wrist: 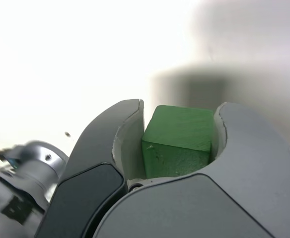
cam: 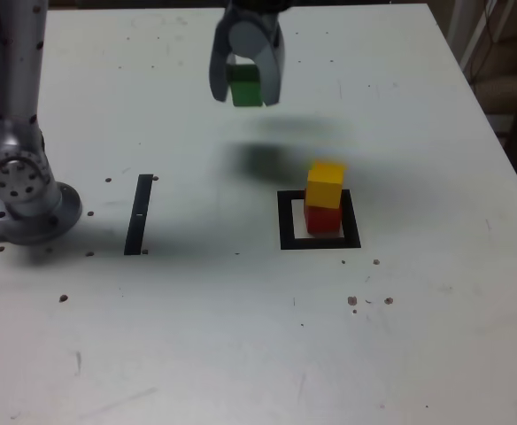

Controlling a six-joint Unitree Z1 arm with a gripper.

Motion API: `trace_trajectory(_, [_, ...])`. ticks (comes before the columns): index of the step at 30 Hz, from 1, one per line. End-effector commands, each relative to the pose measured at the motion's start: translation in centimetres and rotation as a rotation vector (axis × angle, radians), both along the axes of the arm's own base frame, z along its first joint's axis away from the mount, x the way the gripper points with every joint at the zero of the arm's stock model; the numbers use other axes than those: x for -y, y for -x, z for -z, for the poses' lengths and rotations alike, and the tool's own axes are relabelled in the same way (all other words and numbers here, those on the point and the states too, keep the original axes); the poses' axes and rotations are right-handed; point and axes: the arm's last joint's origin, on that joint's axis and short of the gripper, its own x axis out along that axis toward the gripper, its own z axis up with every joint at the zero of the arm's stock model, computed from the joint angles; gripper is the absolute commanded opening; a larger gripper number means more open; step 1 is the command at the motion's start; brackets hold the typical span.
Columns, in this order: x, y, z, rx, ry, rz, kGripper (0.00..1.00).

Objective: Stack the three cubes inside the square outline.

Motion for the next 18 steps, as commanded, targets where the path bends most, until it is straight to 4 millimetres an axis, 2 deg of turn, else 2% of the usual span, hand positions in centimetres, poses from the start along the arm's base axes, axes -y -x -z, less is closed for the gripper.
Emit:
trace_trajectory(1, [1.3,-0.2,-0.6,0.013,-0.005,0.003,0.39])
trace_trajectory(9, [5.5,-1.7,-1.4,0.029,-0.015,0.036,0.39])
trace_trajectory(18, [8.7,-3.2,-1.5,0.049,0.001,0.079,0.39])
